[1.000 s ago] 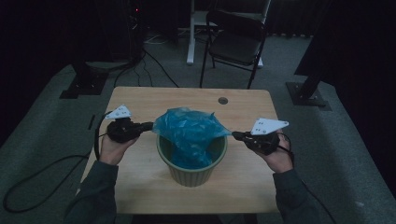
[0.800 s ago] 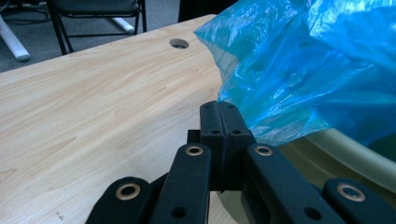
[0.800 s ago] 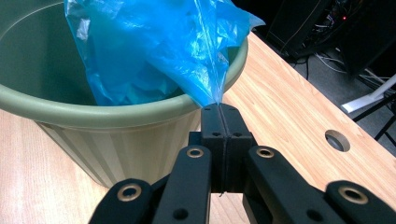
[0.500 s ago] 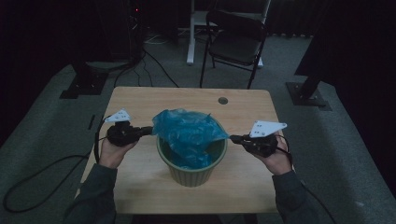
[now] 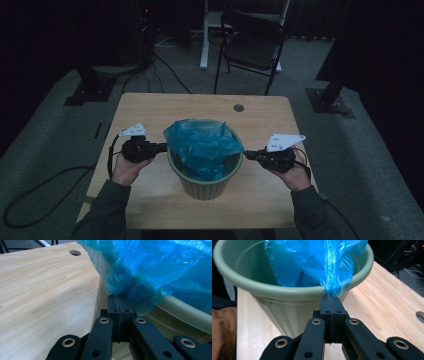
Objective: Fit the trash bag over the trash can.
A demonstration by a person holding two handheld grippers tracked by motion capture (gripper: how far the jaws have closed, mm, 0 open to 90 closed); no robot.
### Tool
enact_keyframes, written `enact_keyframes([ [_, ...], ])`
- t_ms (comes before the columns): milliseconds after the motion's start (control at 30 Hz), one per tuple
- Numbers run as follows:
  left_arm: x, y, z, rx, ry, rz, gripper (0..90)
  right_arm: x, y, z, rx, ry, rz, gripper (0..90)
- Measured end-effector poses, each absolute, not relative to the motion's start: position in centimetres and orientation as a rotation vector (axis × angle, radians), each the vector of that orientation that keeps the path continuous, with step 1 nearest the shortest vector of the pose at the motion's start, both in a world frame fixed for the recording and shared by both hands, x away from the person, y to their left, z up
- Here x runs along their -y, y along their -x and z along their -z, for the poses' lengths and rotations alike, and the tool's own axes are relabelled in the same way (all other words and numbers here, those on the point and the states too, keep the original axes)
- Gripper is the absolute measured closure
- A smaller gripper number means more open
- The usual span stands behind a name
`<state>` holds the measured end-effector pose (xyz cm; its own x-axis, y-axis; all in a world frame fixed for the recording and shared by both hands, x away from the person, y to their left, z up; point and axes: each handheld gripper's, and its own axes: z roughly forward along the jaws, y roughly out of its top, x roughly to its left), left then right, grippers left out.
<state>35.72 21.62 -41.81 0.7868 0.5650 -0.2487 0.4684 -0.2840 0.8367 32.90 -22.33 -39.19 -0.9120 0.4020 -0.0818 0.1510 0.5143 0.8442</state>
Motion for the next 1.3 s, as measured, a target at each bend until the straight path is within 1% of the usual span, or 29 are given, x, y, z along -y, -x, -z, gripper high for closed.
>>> enact_keyframes([
  [433, -21.8, -35.2, 42.3, -0.777, -1.932, -0.106, 90.0, 21.7, -32.4, 40.3, -2.610, -0.376, -1.331, 90.0],
  [700, -22.4, -35.0, 42.1, -0.803, -1.926, -0.133, 89.2, 22.1, -32.3, 40.5, -2.609, -0.395, -1.322, 90.0],
  [733, -22.4, -35.0, 42.1, -0.803, -1.926, -0.133, 84.0, 22.1, -32.3, 40.5, -2.609, -0.395, -1.322, 90.0],
  [767, -23.1, -34.9, 41.6, -0.817, -1.902, -0.146, 79.6, 22.4, -32.3, 40.2, -2.594, -0.403, -1.323, 88.0],
  [833, -23.6, -34.8, 41.2, -0.826, -1.891, -0.162, 75.0, 22.6, -32.2, 40.0, -2.581, -0.408, -1.329, 86.8],
  [967, -24.3, -34.6, 40.5, -0.827, -1.872, -0.185, 68.9, 23.1, -32.1, 39.5, -2.558, -0.415, -1.339, 82.8],
  [1100, -24.6, -34.3, 39.8, -0.809, -1.859, -0.194, 63.4, 23.5, -32.0, 39.0, -2.541, -0.413, -1.359, 75.9],
  [1167, -24.6, -34.3, 39.8, -0.809, -1.859, -0.194, 62.1, 23.6, -32.0, 38.9, -2.538, -0.414, -1.364, 75.9],
  [1200, -24.7, -34.1, 39.3, -0.791, -1.855, -0.203, 60.0, 23.7, -31.9, 38.6, -2.523, -0.412, -1.371, 70.7],
  [1300, -24.6, -34.1, 38.8, -0.770, -1.849, -0.213, 58.2, 23.9, -31.9, 38.2, -2.505, -0.418, -1.384, 68.5],
])
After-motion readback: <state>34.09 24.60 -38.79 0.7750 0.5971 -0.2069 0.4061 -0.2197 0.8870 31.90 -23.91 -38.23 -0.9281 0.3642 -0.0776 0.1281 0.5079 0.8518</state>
